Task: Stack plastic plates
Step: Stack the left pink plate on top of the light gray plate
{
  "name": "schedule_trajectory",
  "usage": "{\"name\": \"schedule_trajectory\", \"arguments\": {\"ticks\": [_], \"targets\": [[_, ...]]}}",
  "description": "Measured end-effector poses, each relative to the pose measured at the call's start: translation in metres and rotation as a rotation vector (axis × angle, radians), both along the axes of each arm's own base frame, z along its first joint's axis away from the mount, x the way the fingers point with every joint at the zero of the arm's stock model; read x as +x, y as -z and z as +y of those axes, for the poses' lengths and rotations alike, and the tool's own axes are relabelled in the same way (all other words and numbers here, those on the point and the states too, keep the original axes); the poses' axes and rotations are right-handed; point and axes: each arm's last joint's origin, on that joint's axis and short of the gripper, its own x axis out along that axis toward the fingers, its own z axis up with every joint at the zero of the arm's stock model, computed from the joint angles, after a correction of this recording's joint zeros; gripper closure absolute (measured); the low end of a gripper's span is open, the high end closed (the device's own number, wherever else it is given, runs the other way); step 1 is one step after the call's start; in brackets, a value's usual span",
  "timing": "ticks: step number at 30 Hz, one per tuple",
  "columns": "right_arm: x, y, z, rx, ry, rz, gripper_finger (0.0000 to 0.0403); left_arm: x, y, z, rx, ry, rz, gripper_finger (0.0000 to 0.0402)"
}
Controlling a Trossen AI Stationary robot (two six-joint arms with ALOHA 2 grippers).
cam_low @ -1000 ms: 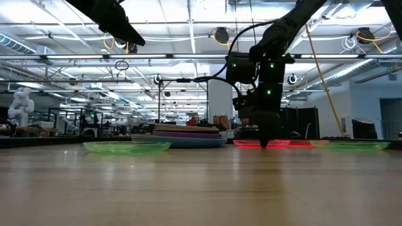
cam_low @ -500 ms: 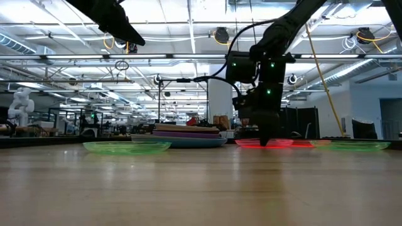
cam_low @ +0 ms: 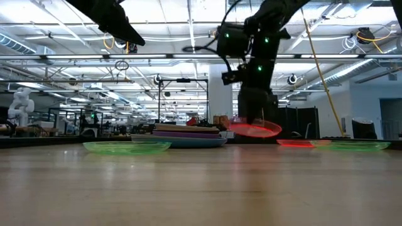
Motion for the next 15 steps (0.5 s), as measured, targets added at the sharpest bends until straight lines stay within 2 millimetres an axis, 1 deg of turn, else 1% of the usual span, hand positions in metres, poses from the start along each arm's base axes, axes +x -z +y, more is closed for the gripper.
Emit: {"name": "schedule_trajectory", "arguments": {"ticks": [4, 11, 15], "targets": [[0.011, -0.015, 0.000, -0.044, -0.029, -0.057, 0.0401, 0.000, 0.000, 0.000, 0.000, 0.000, 0.000, 0.0254], [0.034, -0.027, -0.003, -0.094, -0.174, -0.280, 0.0402, 0.000, 0.000, 0.000, 0.002, 0.001, 0.000, 0.0254], [0.043, -0.034, -0.005, -0.151, -0.240, -0.360, 0.0402, 0.000, 0.000, 0.000, 0.002, 0.001, -0.001, 0.0254]]}}
